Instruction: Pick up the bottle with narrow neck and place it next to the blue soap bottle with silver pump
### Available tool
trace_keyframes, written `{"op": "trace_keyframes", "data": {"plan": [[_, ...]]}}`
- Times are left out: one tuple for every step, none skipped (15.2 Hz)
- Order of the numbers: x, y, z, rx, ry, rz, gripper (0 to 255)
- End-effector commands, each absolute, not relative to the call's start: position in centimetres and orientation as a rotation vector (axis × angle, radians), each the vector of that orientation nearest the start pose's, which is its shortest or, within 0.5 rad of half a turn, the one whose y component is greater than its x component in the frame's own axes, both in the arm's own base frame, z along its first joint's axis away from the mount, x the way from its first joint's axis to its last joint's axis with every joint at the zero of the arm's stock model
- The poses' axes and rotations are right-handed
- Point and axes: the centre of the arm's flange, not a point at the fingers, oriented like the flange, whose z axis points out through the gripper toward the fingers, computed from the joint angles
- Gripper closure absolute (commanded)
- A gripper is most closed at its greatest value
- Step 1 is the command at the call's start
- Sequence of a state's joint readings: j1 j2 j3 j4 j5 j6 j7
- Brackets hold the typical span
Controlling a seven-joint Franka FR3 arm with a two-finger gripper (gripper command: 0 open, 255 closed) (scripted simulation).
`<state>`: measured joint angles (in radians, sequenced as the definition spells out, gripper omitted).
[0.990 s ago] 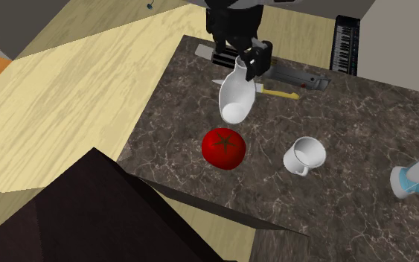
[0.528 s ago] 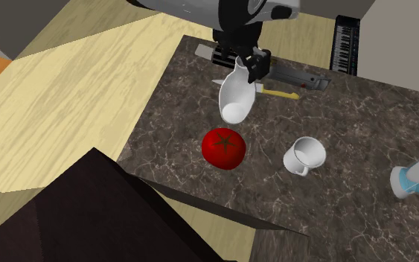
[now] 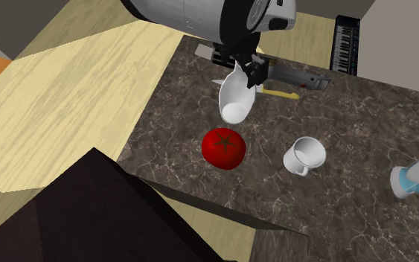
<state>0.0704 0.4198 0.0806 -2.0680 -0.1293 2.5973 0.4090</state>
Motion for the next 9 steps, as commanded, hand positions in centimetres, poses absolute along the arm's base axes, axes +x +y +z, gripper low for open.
{"op": "trace_keyframes", "data": {"plan": [[59.53,9.21,23.72,-3.134,0.251,-0.187,0],[59.53,9.21,23.73,-3.134,0.251,-0.187,0],[59.53,9.21,23.73,-3.134,0.251,-0.187,255],[59.53,9.21,23.73,-3.134,0.251,-0.187,255],[59.53,9.21,23.73,-3.134,0.251,-0.187,255],[59.52,9.21,23.73,-3.134,0.251,-0.187,255],[59.53,9.21,23.73,-3.134,0.251,-0.187,255],[59.53,9.21,23.73,-3.134,0.251,-0.187,255],[59.53,9.21,23.73,-3.134,0.251,-0.187,255]]}}
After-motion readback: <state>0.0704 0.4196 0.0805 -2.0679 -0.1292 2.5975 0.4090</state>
